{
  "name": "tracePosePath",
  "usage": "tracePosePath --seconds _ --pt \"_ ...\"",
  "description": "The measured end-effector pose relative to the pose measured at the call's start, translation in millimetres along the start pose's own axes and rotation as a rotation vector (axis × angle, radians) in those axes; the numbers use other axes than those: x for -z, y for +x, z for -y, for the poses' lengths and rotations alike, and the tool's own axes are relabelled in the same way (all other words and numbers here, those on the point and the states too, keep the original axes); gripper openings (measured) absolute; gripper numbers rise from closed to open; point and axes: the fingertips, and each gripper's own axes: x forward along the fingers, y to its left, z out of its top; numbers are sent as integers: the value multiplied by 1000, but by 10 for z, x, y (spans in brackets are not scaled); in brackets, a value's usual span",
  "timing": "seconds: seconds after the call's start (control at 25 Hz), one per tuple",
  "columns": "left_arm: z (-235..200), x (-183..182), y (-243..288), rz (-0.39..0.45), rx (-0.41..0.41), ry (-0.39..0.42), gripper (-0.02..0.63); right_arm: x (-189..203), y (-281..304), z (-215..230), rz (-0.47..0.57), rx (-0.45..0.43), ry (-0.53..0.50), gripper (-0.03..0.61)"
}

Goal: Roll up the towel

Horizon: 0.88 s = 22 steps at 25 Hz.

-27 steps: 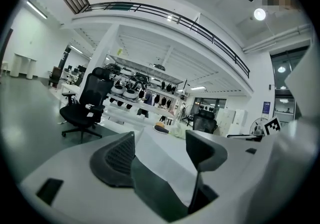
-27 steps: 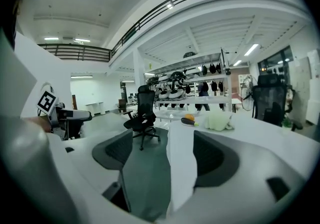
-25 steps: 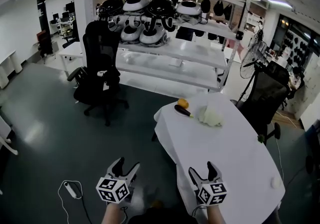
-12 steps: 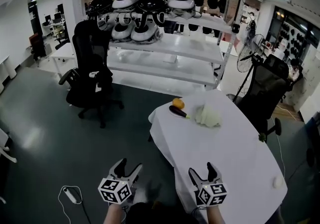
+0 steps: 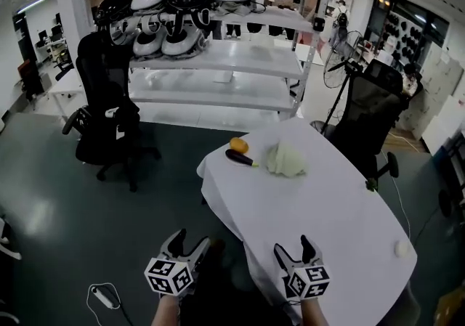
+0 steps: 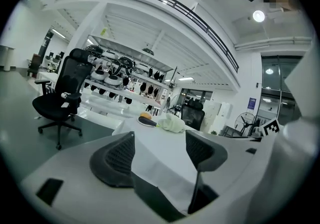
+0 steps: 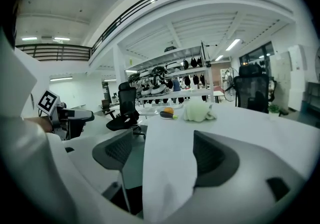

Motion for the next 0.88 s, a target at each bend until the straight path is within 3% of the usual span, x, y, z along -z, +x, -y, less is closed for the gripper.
tracePosePath --seconds 0.28,0.56,0.88 --pt "50 -116 810 -75 119 37 333 -78 216 363 15 109 81 377" --pt "234 -420 1787 -154 294 100 333 -302 555 729 19 236 150 377" --pt "315 -595 2642 -243 444 159 331 -507 936 875 20 326 231 377"
